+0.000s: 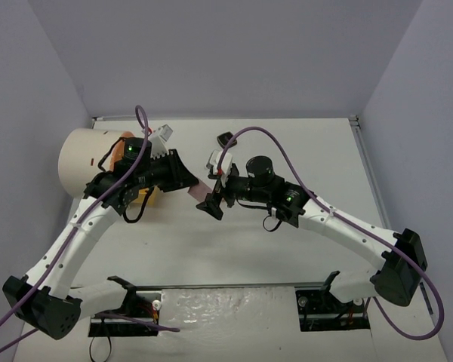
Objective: Organize the makeup
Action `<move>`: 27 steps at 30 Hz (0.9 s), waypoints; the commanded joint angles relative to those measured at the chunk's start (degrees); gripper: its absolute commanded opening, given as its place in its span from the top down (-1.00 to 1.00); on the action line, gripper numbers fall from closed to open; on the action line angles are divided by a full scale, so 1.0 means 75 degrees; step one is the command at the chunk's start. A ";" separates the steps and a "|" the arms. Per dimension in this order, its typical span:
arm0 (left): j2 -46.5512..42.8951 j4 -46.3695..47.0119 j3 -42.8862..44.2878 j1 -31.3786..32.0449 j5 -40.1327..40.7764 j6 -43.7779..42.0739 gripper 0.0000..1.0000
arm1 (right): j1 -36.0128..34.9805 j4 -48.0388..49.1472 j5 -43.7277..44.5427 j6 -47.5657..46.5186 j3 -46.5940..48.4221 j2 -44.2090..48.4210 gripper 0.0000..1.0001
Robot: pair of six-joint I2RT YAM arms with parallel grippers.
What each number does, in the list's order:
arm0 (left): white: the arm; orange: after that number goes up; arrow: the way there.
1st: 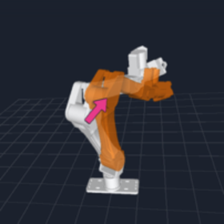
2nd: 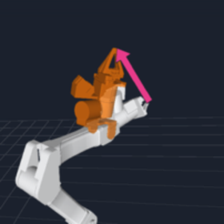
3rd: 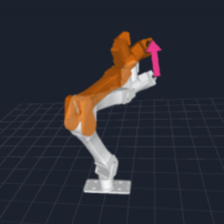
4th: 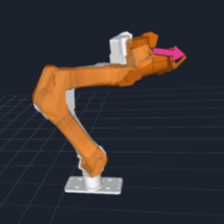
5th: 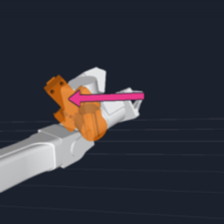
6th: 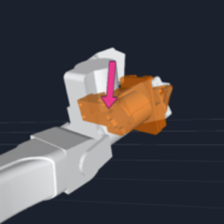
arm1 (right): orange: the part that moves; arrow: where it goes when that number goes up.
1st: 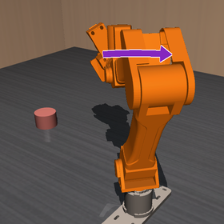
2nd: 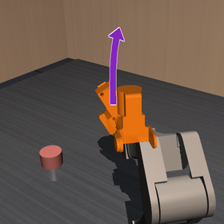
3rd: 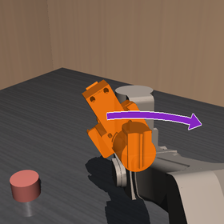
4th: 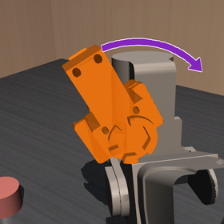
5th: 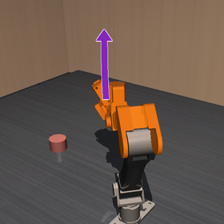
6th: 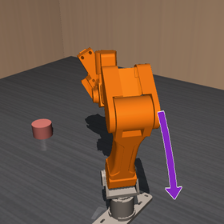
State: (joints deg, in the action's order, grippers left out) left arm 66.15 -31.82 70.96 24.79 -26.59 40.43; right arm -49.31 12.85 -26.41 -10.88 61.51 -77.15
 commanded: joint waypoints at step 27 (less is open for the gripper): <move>0.1428 -0.0237 0.1606 -0.1622 0.5841 -0.3209 1.00 | 0.1172 0.0158 0.2008 0.0646 -0.2164 0.2918 -1.00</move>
State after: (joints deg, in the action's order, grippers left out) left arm 77.24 -36.94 80.75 12.73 13.88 18.63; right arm -40.82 10.72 -13.53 -6.60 44.92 -55.75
